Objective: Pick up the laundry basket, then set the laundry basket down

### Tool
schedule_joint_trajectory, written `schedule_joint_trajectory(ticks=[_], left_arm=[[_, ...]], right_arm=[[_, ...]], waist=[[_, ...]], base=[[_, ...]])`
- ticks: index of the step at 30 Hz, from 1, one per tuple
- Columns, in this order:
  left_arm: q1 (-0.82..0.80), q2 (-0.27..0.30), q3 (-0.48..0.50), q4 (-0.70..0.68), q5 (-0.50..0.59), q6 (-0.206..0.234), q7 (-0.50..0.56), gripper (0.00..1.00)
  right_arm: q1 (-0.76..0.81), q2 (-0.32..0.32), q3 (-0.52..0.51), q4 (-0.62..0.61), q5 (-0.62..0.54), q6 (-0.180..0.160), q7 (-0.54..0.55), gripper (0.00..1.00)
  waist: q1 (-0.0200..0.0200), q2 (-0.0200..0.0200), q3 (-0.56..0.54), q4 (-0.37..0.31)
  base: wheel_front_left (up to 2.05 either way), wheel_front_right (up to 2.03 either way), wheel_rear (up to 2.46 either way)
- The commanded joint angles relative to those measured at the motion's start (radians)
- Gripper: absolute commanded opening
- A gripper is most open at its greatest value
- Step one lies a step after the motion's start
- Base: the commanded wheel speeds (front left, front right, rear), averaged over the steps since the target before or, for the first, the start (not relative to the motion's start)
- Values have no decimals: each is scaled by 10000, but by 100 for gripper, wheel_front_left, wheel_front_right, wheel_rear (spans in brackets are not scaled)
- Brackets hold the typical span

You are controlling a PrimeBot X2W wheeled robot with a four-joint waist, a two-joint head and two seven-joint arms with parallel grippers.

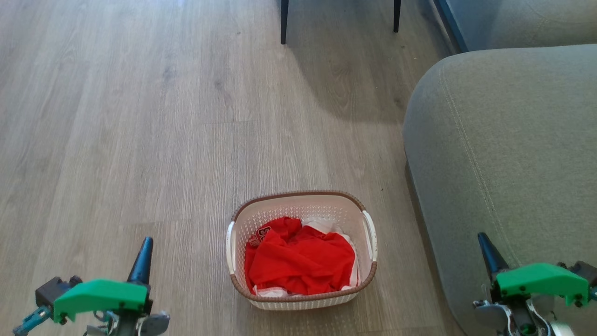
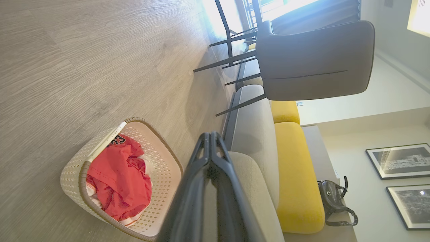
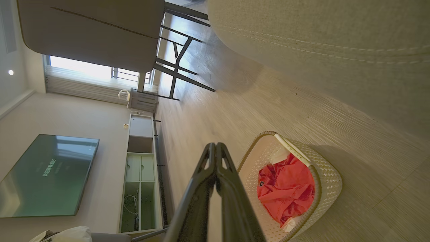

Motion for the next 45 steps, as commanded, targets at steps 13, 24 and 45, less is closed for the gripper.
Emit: schedule_joint_trajectory(ticks=[13, 24, 45], left_arm=[[-914, 10, 653, -441, -1676, -285, 426, 0], [-1130, 5, 887, -486, -2952, -447, 751, 0], [-1208, 3, 971, -504, -3420, -506, 869, 0]], right_arm=[[-741, -197, -149, -433, 1591, 12, 475, 0], [-888, -197, -349, -468, 2780, 13, 809, 0], [-946, -156, -480, -477, 3167, 14, 978, 0]], waist=[[0, 0, 46, -27], [0, 0, 85, -49], [0, 0, 99, -57]], base=[[0, 0, 0], [0, 0, 0], [0, 0, 0]])
